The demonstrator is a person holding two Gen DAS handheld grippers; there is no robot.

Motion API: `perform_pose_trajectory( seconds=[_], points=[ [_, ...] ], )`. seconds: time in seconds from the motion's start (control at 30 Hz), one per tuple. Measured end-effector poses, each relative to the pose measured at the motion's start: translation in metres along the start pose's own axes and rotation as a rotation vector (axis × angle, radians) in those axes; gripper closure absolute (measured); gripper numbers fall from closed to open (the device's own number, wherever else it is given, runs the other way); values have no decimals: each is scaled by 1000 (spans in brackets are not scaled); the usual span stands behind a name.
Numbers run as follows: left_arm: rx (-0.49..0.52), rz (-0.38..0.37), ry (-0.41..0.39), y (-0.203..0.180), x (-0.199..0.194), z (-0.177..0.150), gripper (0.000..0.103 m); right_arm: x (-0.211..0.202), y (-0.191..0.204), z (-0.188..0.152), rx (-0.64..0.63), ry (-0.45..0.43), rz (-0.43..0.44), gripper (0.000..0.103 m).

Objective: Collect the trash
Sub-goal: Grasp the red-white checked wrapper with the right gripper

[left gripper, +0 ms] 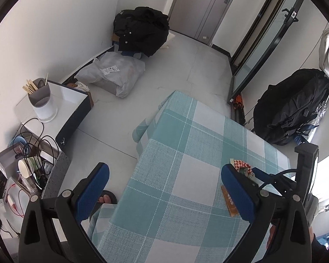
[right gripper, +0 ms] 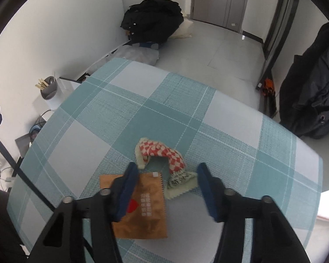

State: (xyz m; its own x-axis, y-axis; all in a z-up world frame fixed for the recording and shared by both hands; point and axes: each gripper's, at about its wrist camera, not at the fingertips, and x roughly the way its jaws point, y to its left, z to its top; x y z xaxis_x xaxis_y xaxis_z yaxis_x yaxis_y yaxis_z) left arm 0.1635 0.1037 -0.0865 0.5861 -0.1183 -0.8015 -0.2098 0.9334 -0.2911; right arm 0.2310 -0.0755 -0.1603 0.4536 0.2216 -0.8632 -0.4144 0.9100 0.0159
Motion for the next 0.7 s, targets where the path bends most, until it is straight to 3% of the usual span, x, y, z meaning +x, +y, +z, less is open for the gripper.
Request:
perform_pose_trajectory(
  seconds=[0.13, 0.4, 0.7],
  points=[
    [-3, 0, 5, 0, 2, -1, 3, -2, -6, 0, 15, -1, 9, 75],
    [2, 6, 21, -1, 7, -1, 3, -14, -19, -9, 30, -27, 32, 80],
    [35, 4, 38, -8, 11, -5, 3, -54, -54, -61, 235, -57, 60, 80]
  ],
)
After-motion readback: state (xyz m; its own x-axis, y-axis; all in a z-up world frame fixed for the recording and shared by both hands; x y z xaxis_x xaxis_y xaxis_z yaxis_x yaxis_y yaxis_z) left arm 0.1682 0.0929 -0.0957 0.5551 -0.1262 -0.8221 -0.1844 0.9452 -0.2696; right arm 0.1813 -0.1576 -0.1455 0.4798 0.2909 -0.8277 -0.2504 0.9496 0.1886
